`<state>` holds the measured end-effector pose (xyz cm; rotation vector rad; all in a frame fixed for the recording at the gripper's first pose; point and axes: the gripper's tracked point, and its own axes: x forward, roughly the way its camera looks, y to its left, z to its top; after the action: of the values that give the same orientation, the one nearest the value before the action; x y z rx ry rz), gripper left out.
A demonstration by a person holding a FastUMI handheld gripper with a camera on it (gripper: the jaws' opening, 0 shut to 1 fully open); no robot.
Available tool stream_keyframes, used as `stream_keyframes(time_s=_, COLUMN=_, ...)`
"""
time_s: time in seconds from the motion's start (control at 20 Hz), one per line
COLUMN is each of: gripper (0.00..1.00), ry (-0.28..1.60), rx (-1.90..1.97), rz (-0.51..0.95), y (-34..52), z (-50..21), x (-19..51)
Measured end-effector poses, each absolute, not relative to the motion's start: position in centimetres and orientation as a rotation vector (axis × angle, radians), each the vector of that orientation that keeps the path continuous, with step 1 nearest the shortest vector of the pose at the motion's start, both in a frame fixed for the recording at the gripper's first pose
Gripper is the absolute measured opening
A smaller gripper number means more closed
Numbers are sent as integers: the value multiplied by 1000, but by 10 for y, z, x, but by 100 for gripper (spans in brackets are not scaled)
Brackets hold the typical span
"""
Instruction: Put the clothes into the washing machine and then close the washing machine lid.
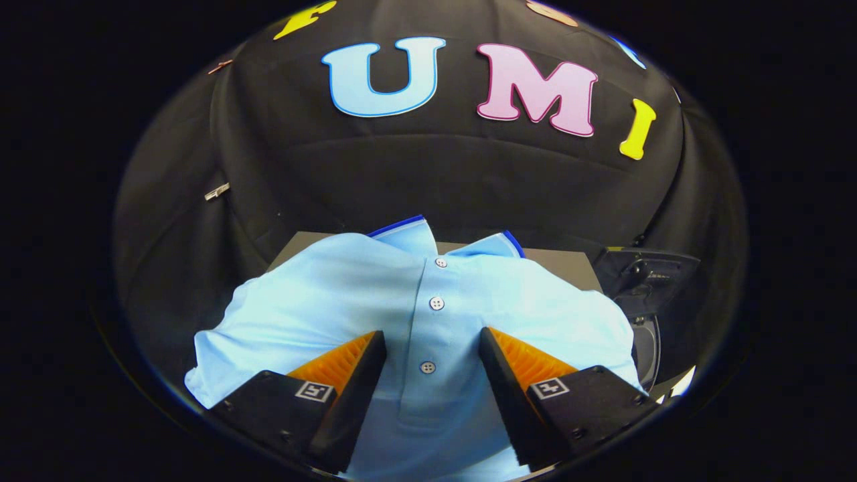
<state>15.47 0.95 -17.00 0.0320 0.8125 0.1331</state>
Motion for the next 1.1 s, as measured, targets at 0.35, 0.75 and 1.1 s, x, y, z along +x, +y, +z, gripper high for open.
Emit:
stream_keyframes(time_s=0.35, gripper=22, ry=817, rx=-10, rz=192, y=5, z=-170, x=154)
stream_keyframes(time_s=0.75, gripper=21, ry=751, rx=36, rz=190, y=4, z=-160, x=152)
stream_keyframes(time_s=1.1, gripper=21, ry=629, rx=8, rz=242, y=7, z=-115, x=145)
